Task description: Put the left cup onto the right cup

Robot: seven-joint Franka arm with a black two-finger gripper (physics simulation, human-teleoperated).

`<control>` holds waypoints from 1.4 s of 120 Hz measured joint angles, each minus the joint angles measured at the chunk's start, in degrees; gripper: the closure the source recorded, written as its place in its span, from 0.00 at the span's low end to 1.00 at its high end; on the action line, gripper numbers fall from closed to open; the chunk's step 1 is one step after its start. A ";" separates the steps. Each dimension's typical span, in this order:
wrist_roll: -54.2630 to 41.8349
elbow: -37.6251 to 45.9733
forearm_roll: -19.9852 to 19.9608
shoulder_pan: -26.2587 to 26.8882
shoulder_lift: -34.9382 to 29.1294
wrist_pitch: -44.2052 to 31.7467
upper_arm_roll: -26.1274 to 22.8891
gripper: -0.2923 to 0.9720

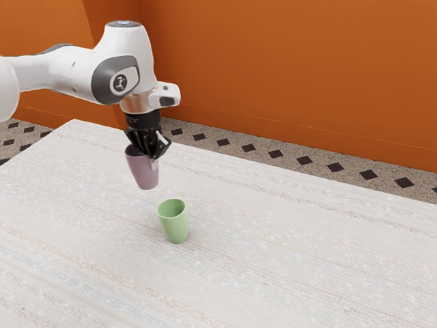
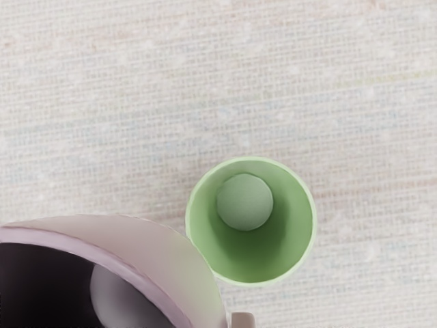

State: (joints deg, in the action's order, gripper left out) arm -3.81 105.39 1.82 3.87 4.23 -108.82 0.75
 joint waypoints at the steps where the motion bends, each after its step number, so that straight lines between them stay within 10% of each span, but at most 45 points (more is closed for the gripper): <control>1: 0.21 0.09 0.00 0.01 -0.08 -0.06 -0.06 0.85; 168: 24.23 6.40 0.20 -1.30 0.48 -12.25 -5.07 0.85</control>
State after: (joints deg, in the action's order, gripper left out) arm 20.42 111.78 2.02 2.57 4.71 -121.07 -4.31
